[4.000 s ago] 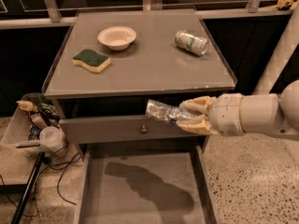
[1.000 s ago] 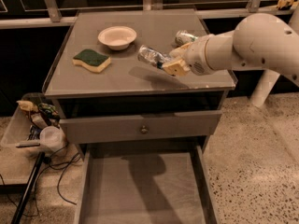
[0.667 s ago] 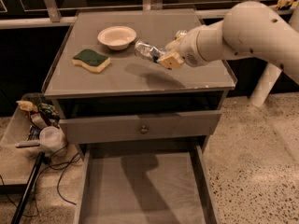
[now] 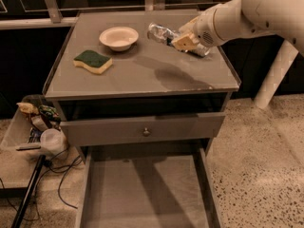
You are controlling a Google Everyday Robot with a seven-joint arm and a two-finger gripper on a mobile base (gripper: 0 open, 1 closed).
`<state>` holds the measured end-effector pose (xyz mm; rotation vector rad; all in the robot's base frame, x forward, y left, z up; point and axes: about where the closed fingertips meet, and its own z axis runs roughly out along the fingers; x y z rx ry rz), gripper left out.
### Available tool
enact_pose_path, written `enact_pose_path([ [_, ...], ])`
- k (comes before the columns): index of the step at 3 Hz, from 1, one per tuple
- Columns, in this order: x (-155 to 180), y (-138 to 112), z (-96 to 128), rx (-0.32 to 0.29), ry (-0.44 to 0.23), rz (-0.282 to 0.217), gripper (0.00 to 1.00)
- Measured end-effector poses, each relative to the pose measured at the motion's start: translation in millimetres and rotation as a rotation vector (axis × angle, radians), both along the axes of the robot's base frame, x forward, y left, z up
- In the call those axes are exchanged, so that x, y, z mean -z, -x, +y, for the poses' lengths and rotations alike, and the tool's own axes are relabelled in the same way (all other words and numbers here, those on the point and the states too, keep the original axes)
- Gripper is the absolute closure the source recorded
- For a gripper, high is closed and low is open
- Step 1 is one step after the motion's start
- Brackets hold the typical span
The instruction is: Pick redbull can from middle drawer and place on counter
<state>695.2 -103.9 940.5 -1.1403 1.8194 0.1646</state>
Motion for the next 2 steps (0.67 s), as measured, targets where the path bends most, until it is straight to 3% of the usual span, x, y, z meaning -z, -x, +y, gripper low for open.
enact_pose_path([
  [1, 5.1, -15.1, -16.5, -0.011, -0.034, 0.025, 1.00],
  [2, 20.7, -23.5, -16.9, -0.050, -0.035, 0.064, 1.00],
])
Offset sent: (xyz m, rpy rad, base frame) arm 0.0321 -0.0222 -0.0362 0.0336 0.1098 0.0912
